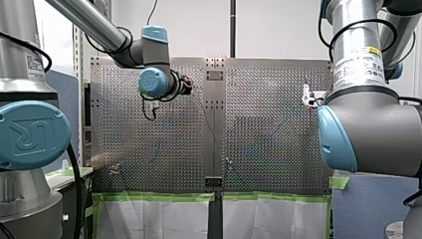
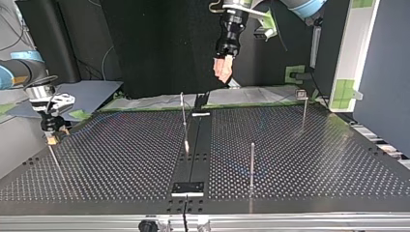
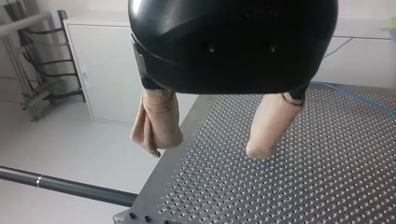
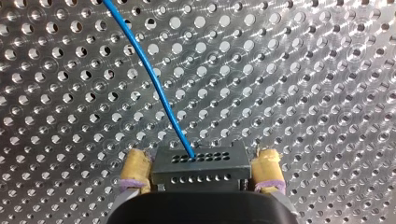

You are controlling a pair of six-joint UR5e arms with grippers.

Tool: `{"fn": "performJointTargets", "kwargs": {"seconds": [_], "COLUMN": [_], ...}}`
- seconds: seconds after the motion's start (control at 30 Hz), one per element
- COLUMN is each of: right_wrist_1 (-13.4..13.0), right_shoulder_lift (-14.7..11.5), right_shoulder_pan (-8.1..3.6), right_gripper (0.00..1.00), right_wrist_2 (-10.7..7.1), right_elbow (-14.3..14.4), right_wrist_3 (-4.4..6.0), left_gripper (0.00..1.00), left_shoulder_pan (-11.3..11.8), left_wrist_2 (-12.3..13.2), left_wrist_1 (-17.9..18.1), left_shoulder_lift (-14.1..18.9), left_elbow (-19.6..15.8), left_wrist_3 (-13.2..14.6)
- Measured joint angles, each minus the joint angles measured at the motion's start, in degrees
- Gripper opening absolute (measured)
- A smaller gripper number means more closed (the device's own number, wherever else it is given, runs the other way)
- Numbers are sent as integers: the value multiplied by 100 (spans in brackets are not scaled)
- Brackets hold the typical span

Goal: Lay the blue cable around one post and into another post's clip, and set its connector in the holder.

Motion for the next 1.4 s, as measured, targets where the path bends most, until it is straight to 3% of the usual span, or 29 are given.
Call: {"fn": "performJointTargets", "kwargs": {"seconds": [0.3, 0.93, 1.2, 1.4], "right_wrist_1": [0, 0, 0, 0], "right_shoulder_lift": [0, 0, 0, 0], "right_shoulder_pan": [0, 0, 0, 0], "right_gripper": [100, 100, 100, 100], "right_wrist_2": [0, 0, 0, 0], "right_elbow": [0, 0, 0, 0], "right_wrist_3": [0, 0, 0, 0], "left_gripper": [100, 100, 100, 100], "left_shoulder_pan": [10, 29, 116, 159], "left_wrist_2": [3, -31, -264, -280], "left_wrist_1": [-266, -515, -535, -565], "left_shoulder_lift": [115, 135, 136, 135], "left_elbow": [245, 303, 310, 343], "left_wrist_3": [134, 299, 349, 341]}}
